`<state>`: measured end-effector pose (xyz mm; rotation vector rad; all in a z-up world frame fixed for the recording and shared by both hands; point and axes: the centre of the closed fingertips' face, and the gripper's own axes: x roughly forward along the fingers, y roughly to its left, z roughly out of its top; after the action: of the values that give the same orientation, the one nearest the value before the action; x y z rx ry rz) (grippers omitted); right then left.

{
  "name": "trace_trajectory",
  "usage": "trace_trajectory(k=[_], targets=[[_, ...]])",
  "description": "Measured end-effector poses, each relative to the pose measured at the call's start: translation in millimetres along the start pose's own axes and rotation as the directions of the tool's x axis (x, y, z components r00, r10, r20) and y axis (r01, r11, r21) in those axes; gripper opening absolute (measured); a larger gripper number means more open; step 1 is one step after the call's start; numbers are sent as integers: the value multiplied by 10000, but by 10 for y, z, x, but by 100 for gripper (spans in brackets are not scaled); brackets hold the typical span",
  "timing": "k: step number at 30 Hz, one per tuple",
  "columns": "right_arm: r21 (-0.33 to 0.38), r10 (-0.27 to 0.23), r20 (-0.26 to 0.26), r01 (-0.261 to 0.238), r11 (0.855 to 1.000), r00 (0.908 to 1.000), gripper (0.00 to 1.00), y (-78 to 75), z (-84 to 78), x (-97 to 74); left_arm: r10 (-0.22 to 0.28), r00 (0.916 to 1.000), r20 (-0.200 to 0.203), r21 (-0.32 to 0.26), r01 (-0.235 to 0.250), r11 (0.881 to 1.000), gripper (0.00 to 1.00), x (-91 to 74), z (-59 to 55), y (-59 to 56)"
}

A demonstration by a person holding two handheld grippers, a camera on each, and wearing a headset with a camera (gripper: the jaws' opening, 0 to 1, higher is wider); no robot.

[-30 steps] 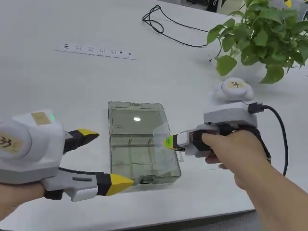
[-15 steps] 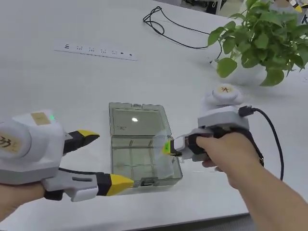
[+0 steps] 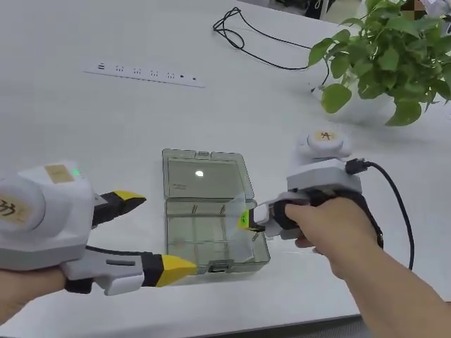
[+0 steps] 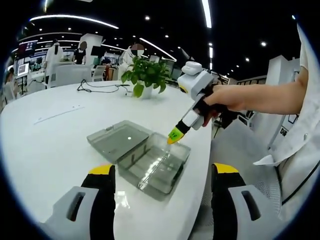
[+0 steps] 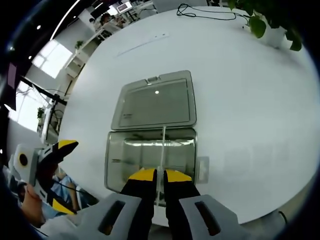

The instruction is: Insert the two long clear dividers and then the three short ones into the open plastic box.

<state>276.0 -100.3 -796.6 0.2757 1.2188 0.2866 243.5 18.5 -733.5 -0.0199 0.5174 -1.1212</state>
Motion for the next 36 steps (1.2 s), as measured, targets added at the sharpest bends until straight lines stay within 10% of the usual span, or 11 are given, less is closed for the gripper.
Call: trace_trajectory(k=[36], targets=[[-647,-128,-168,117,9978,9998,7,16,28,-10,-97,9999,-27,-136,97,9999,78,87,21,63]])
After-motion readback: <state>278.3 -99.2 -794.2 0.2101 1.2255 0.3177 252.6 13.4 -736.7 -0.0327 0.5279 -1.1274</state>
